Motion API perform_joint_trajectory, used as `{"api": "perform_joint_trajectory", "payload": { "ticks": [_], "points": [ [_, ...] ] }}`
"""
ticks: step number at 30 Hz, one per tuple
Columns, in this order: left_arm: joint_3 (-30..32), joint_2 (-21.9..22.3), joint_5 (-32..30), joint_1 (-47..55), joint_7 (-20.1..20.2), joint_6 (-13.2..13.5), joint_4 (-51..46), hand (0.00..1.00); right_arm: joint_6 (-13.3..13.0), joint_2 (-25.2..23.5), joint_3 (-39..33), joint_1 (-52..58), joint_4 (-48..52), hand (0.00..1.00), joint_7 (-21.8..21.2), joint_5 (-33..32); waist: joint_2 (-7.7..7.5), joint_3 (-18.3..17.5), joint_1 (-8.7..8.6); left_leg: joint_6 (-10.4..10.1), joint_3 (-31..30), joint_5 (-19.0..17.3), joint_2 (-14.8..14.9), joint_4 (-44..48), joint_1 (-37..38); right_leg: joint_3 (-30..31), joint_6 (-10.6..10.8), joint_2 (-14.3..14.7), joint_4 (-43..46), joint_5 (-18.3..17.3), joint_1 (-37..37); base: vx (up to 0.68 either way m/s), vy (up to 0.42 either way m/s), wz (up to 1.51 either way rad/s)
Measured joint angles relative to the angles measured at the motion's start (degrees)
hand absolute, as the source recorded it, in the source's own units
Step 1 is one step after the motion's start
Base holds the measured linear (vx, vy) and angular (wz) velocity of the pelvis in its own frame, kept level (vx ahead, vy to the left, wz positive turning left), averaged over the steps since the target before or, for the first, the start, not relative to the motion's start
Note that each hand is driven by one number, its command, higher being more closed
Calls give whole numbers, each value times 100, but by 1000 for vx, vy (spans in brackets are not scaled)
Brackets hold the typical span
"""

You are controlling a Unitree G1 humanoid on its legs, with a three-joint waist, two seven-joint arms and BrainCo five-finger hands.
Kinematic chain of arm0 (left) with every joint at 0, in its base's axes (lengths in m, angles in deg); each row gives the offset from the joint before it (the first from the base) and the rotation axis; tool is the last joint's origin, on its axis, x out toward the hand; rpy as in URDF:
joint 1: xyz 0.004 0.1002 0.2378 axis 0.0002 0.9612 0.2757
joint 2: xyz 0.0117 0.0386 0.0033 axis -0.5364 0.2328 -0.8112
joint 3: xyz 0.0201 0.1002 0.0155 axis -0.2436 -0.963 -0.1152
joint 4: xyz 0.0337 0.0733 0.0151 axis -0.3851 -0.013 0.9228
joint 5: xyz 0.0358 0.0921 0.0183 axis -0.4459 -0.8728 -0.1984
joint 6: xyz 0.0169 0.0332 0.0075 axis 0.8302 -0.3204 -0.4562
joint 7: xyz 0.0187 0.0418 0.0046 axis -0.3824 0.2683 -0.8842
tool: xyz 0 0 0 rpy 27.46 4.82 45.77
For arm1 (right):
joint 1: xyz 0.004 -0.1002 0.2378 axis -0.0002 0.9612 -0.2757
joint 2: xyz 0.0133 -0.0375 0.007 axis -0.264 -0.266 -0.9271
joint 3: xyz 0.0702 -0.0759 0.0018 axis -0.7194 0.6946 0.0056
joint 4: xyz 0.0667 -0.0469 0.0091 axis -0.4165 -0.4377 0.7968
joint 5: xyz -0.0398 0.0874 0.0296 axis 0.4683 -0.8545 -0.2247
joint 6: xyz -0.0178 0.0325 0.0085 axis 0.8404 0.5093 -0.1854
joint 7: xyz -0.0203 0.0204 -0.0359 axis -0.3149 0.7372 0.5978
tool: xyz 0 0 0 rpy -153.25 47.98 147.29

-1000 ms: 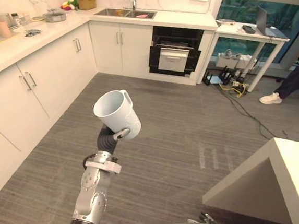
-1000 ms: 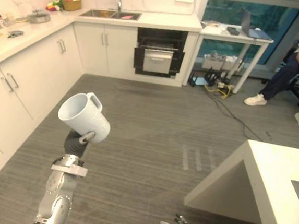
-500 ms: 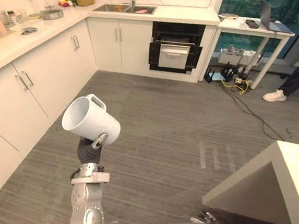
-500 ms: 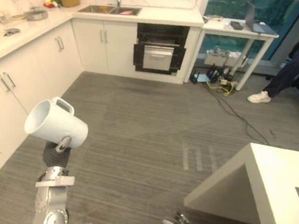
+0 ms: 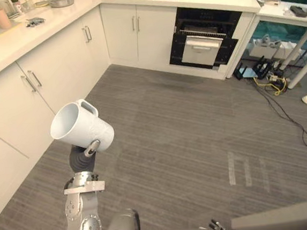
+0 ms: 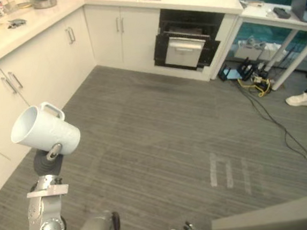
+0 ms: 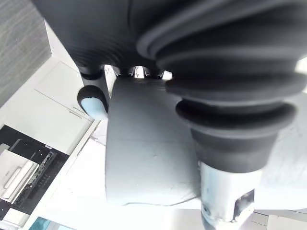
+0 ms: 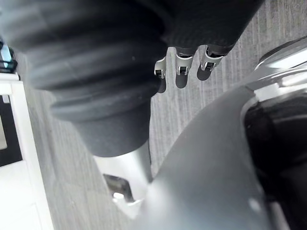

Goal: Walk over to the sink, pick up the cup, carry it to the dishwasher, place the cup inside the dishwasher, then close the dishwasher door

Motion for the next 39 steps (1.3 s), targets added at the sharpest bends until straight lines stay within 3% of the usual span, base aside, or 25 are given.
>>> {"api": "perform_joint_trajectory", "payload": {
  "ticks": [1,2,3,4,5,7,10,12,14,15,16,18,19,20,22,24,27,29,30,31,33,34,36,38,39],
  "points": [
    [-33,-130,-7,-105,-21,-14,-83,100,-114,-125,-50,13,1,0,11,-41,-90,18,-49,40,1,-46,-157,-291,357,220,54,-32,1220,728,-560,352,172,-7],
    [-52,-202,-18,-169,-23,-22,-104,100,-170,-194,-59,11,-1,0,12,-44,-189,11,-90,56,-8,-42,-236,-493,578,244,36,-63,1780,917,-814,371,114,4],
    [-86,-279,-45,-305,-95,-41,-116,100,-240,-247,-67,4,4,0,-3,-39,-257,35,-139,134,-34,-22,-302,-841,1046,86,-315,-76,2640,863,-1303,436,76,9],
    [-171,-270,-79,-404,-224,-59,-117,100,-319,-259,-103,11,6,0,-4,-36,-201,36,-210,220,-123,-35,-302,-1107,1373,-300,-866,-48,2989,636,-1722,362,53,12],
    [-239,-270,-92,-451,-281,-69,-116,100,-350,-275,-105,27,24,0,-5,-36,-169,25,-261,250,-176,-53,-290,-1216,1508,-483,-1063,-19,2997,504,-1921,426,38,33],
    [-453,-200,-132,-614,-313,-179,-118,100,-408,-334,-100,128,290,0,37,-46,-79,35,-395,290,-394,-215,-199,-1413,1889,-871,-1219,163,2173,180,-2550,455,-13,52],
    [-673,-38,-125,-629,-288,-333,-104,100,-451,-342,-84,353,505,0,164,-170,133,69,-469,150,-682,-567,81,-1299,2299,-1098,-1270,475,476,117,-2579,502,-77,58],
    [-946,9,-111,-733,-211,-350,-100,100,-445,-339,12,494,575,0,246,-339,264,42,-510,-92,-1000,-1002,385,-1138,2546,-662,-1285,756,-1257,600,-2588,595,-186,86],
    [-986,3,-54,-720,-171,-336,-101,100,-415,-352,138,643,672,0,258,-422,196,11,-517,-372,-932,-1358,509,-960,2779,-526,-1339,707,-1933,1102,-2543,650,-278,58],
    [-980,47,2,-648,-165,-310,-78,100,-337,-310,251,656,678,0,255,-429,167,-14,-524,-524,-867,-1633,649,-804,3037,-674,-1141,657,-1555,1746,-2542,763,-375,26],
    [-1007,143,0,-498,-147,-270,-64,100,-251,-81,310,607,715,0,180,-429,464,-26,-547,-603,-758,-1708,965,-545,3188,-826,-1197,913,-830,1275,-2639,618,-316,5],
    [-1089,169,-1,-443,-112,-162,-95,100,-117,62,434,582,865,0,152,-425,568,-77,-557,-564,-720,-1393,1105,-47,3126,-889,-1262,1068,-266,738,-2717,643,-355,-17],
    [-1118,227,-2,-439,-114,-53,-100,100,64,137,474,587,999,0,102,-413,639,-118,-597,-620,-695,-797,1245,643,2930,-924,-1324,1267,-173,357,-2560,678,-411,-22],
    [-1128,286,-2,-439,-121,-50,-110,100,114,160,452,614,1050,0,87,-412,661,-128,-597,-671,-690,-436,1338,1057,2723,-948,-1398,1377,-254,267,-2458,555,-331,-19],
    [-1122,499,-3,-444,-179,-48,-155,100,135,164,355,682,1217,0,102,-406,799,-128,-606,-845,-572,897,1698,2886,1684,-971,-1592,1681,-822,167,-1822,416,-158,-6],
    [-1109,550,-15,-421,-262,-47,-180,100,14,137,326,708,1193,0,119,-368,751,-92,-517,-619,-183,567,1773,3904,861,-915,-1766,1795,-1471,211,-1097,494,-182,-12],
    [-1047,475,-19,-422,-333,-48,-287,100,-265,146,330,638,1131,0,141,-376,692,-104,-242,-470,438,-155,1494,3023,71,-656,-1930,1826,-2339,289,-224,575,-151,-38],
    [-916,427,-20,-419,-367,-62,-327,100,-392,161,336,431,1139,0,181,-377,640,-101,-180,-427,712,-340,1235,1500,-103,-419,-1946,1810,-2587,294,82,496,-12,-56],
    [-826,403,-19,-380,-411,-63,-330,100,-502,152,342,275,1136,0,235,-375,597,-103,-166,-432,577,-118,912,119,-85,-235,-1999,1764,-2740,253,280,533,85,-68],
    [-757,378,-20,-285,-417,-63,-328,100,-614,144,338,117,1117,0,255,-378,557,-86,-124,-511,177,464,603,-898,-161,-23,-2015,1700,-2898,194,458,524,123,-78],
    [-709,376,-22,-113,-429,-23,-326,100,-723,151,357,-88,1117,0,308,-369,535,-84,7,-631,-139,1084,455,-1324,-444,311,-1889,1668,-2970,-28,606,504,196,-88],
    [-685,349,-21,-8,-427,34,-296,100,-723,119,409,-133,1113,0,458,-364,447,-78,79,-501,-164,1619,392,-1327,-453,482,-1806,1577,-2947,-249,763,523,221,-75],
    [-573,289,-15,-3,-407,129,-285,100,-678,25,499,-252,1058,0,669,-340,170,-24,55,-114,48,1214,297,-855,-298,615,-1543,1343,-2617,-469,839,517,165,-46],
    [-251,241,-7,-45,-410,170,-238,100,-592,-2,504,-396,1048,0,776,-333,51,55,142,-142,279,874,467,203,-346,730,-1331,1371,-1889,-297,847,529,140,-68],
    [-201,196,-3,-37,-396,191,-290,100,-643,-1,445,-311,1051,0,886,-344,-2,32,162,-301,292,631,373,128,-249,533,-1059,1340,-1078,-330,672,397,115,-75]
  ]
}}
